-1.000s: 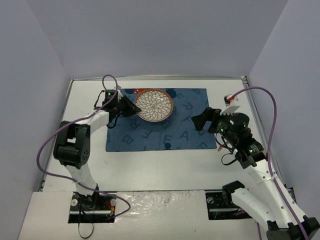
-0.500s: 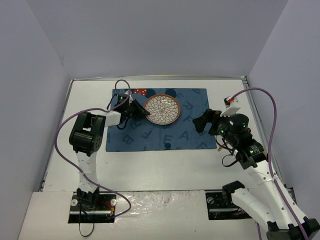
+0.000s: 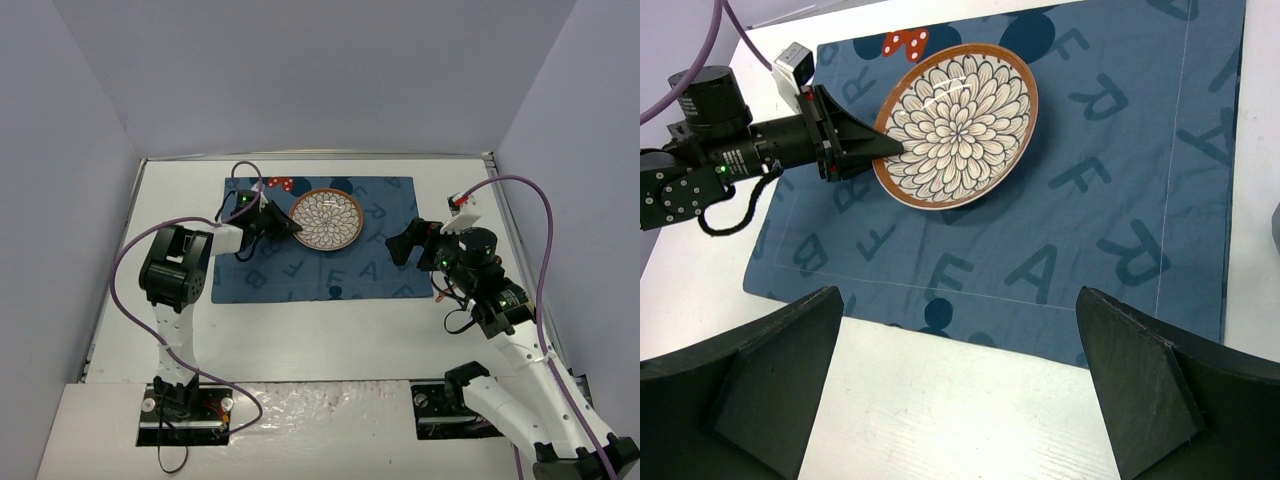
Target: Set the dinner table for one person
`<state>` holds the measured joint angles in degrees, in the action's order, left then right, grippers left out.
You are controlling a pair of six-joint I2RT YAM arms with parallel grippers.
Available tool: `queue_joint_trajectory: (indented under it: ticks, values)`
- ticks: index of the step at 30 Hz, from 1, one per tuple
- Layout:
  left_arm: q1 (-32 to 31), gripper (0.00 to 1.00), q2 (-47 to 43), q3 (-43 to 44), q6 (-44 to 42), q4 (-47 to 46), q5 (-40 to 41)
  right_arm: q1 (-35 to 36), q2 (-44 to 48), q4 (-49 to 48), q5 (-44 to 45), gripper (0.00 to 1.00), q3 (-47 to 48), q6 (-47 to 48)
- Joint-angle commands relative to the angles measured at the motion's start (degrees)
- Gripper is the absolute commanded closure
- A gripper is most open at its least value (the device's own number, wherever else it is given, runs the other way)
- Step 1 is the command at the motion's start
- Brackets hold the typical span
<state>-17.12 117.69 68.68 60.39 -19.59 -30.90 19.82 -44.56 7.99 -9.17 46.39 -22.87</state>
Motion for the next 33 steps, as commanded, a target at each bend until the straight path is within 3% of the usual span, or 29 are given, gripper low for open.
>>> queue_joint_trajectory:
  ticks: [1,25,28,33]
  values:
    - [0.16,1.0,-7.04,1.04,2.16,-9.11,-3.49,-0.13,0.26,-3.06,1.09,0.0,1.09,-0.13]
    - [0.25,0.99,-7.34,-0.91,0.69,-4.5,-1.1,-0.13,0.0,-3.07,1.56,0.0,-0.43,-0.33]
    - [0.25,0.89,-7.75,-0.89,0.62,-3.42,-0.21,-0.13,0.11,-3.13,2.08,0.0,-0.54,-0.33]
    - [0.22,0.57,-8.75,-0.56,-0.12,-0.65,0.42,-0.13,0.23,-3.06,4.31,0.0,-0.57,-0.07]
